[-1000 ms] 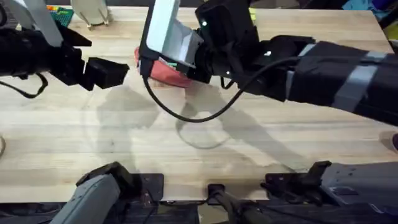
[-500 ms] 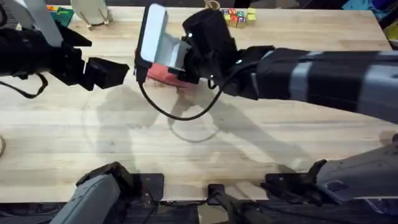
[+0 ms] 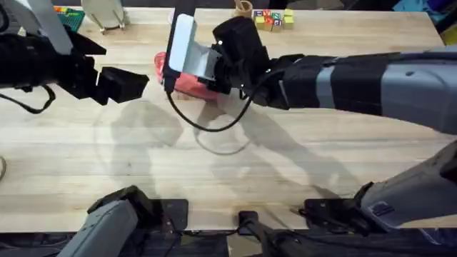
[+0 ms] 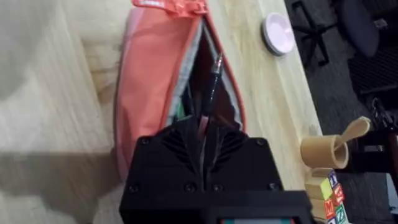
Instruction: Unzip the bag, pick up the pens from the table one at a time and place them inside, then zip the bag closed.
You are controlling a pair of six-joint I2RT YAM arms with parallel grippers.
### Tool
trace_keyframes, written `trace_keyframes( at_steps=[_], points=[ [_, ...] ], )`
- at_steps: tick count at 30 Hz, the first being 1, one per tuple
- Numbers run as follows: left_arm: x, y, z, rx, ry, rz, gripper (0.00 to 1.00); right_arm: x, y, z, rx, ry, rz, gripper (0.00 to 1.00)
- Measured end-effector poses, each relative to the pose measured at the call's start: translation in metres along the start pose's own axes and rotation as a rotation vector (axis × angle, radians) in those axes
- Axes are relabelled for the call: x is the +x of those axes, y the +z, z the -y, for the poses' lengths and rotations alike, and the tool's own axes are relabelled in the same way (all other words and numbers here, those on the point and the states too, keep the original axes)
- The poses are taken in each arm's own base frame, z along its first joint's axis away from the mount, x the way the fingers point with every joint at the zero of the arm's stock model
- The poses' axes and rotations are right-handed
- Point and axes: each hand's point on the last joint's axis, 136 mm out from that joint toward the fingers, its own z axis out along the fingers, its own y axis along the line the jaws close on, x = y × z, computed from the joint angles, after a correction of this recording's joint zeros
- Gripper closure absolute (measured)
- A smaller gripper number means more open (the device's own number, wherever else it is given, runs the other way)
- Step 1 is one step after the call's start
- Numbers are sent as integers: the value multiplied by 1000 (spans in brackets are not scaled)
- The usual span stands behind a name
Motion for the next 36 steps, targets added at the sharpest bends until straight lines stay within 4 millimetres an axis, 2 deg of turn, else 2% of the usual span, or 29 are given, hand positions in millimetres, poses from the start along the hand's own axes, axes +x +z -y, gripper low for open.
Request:
trace_keyframes(
  at_steps=[3, 10, 22, 30, 34, 36],
  points=[
    [0, 0, 0, 0, 0, 0, 7, 2, 3, 3, 7, 5, 2, 970],
    [0, 0, 0, 0, 0, 0, 8, 9, 13, -12, -42, 4, 2, 970],
    [0, 0, 0, 0, 0, 0, 7, 1, 14, -10, -37, 5, 43, 970],
    [0, 0, 0, 0, 0, 0, 7, 3, 19, -13, -43, 5, 42, 970],
    [0, 0, 0, 0, 0, 0, 7, 3, 19, -14, -44, 5, 44, 911],
    [0, 0, 0, 0, 0, 0, 7, 3, 19, -14, -45, 6, 45, 847]
  ],
)
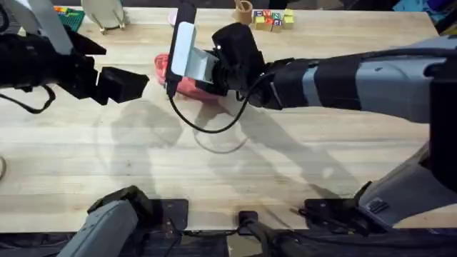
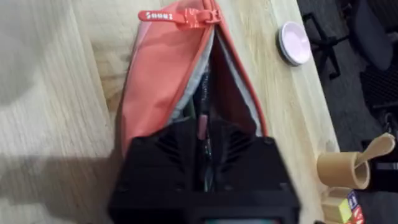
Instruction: Unzip the bag, pick up the pens from the table one at a time and place them inside, then zip the bag closed.
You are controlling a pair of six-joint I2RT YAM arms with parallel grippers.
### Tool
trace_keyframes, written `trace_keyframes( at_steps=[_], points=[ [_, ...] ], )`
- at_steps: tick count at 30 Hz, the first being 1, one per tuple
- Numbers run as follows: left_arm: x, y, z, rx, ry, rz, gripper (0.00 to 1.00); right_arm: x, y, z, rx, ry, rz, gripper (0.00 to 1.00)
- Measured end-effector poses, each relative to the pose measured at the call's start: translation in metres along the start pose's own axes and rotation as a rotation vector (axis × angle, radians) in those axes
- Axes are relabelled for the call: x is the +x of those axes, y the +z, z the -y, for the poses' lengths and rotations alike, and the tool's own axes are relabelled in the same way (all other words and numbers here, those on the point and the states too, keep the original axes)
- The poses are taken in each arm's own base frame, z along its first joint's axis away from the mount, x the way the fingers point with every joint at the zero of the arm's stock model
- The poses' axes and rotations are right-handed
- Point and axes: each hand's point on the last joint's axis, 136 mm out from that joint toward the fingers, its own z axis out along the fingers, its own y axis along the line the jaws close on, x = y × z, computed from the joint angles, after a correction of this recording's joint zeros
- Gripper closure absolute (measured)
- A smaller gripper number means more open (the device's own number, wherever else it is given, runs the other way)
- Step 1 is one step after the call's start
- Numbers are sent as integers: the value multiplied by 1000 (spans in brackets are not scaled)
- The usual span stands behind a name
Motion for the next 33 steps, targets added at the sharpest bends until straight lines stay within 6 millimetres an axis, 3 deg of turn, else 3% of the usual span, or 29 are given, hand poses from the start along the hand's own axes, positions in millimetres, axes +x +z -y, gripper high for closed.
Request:
trace_keyframes(
  at_steps=[1, 6, 7, 26, 33],
  points=[
    [0, 0, 0, 0, 0, 0, 7, 0, 0, 0, 0, 0, 1, 755],
    [0, 0, 0, 0, 0, 0, 7, 0, 0, 3, 9, -6, 2, 57],
    [0, 0, 0, 0, 0, 0, 8, 0, 0, 3, 10, -6, 1, 20],
    [0, 0, 0, 0, 0, 0, 7, -1, -2, 6, 16, 10, 5, 5],
    [1, 0, 1, 2, -3, -4, 8, -25, -25, 26, 60, 85, 62, 5]
  ],
)
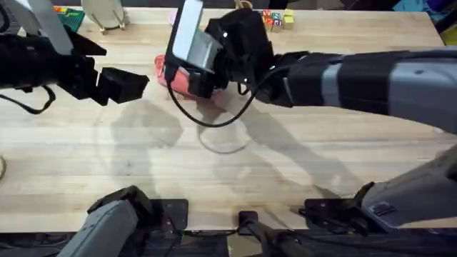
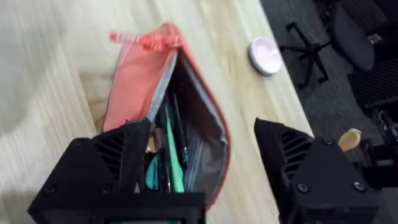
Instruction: Unzip the bag, pick up the pens from the table one at a time and place them inside, then zip the bag closed.
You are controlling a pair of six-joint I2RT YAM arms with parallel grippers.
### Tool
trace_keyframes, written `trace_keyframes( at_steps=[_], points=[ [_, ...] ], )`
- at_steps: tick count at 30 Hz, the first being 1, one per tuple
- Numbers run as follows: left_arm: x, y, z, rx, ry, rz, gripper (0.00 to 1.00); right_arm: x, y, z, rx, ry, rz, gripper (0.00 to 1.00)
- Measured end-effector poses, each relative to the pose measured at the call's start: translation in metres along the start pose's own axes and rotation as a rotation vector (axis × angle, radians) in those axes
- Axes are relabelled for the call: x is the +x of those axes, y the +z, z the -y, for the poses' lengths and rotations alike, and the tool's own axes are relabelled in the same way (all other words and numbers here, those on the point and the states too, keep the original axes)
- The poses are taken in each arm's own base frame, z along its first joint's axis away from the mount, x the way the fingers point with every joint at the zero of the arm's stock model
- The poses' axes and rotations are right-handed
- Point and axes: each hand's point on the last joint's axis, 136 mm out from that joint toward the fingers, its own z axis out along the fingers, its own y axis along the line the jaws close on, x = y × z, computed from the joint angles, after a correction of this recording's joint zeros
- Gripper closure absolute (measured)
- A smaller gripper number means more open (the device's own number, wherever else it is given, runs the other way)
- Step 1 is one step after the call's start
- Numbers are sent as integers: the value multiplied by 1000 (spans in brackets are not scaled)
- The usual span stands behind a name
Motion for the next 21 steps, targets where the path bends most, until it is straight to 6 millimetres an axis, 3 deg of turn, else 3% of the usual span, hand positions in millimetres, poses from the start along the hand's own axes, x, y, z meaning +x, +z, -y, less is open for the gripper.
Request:
trace_keyframes(
  at_steps=[6, 15, 21],
  points=[
    [1, 0, -4, -17, 24, -7, 8, -14, -17, 10, 13, 68, 19, 5],
    [7, 11, -12, -2, 114, -37, 7, -11, -36, 10, -12, 151, -26, 5],
    [20, 21, -25, 35, 187, -45, 7, -5, -50, 25, 10, 277, -45, 5]
  ],
)
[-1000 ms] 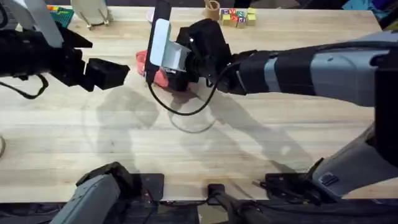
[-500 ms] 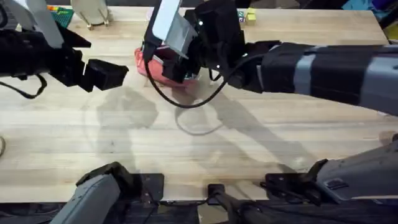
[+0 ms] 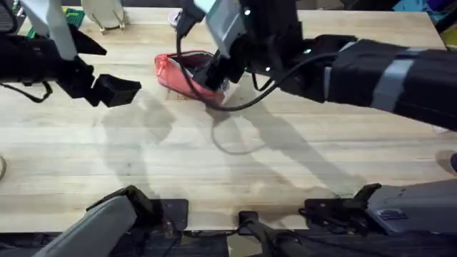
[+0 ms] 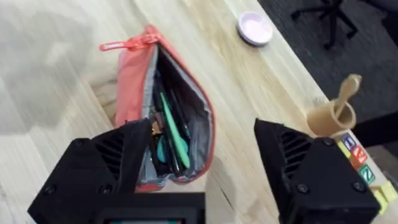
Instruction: Unzip the bag, pick up the pens from the table one at a time and place them inside, then zip the bag closed.
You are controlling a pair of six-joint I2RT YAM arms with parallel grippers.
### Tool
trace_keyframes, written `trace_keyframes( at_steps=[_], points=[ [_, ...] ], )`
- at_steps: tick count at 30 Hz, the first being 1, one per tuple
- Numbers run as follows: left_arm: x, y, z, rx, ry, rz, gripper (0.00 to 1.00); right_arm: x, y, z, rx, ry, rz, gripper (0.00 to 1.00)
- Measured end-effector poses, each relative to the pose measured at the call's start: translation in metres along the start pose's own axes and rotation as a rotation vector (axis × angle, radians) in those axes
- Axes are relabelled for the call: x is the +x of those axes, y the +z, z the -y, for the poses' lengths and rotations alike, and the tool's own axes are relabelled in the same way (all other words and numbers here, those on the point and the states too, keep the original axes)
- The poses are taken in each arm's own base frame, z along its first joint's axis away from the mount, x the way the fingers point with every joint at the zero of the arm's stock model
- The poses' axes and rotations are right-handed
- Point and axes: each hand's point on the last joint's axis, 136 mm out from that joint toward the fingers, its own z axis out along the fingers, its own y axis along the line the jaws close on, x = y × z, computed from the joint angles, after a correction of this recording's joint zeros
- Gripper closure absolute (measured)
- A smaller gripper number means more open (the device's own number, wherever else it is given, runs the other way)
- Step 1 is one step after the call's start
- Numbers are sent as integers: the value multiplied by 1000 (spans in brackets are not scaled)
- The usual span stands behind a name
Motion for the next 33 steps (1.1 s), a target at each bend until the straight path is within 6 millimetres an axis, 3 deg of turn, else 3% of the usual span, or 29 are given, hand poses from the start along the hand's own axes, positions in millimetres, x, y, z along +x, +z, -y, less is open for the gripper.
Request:
trace_keyframes(
  at_steps=[8, 21, 33],
  points=[
    [22, 2, -21, 20, 38, 67, 7, -6, -11, 10, 18, 48, 16, 5],
    [58, 35, -45, 92, 34, 148, 7, -5, -14, 9, 14, 273, 8, 6],
    [61, 49, -53, 105, 34, 197, 8, 12, -45, -1, -8, 626, -107, 5]
  ],
)
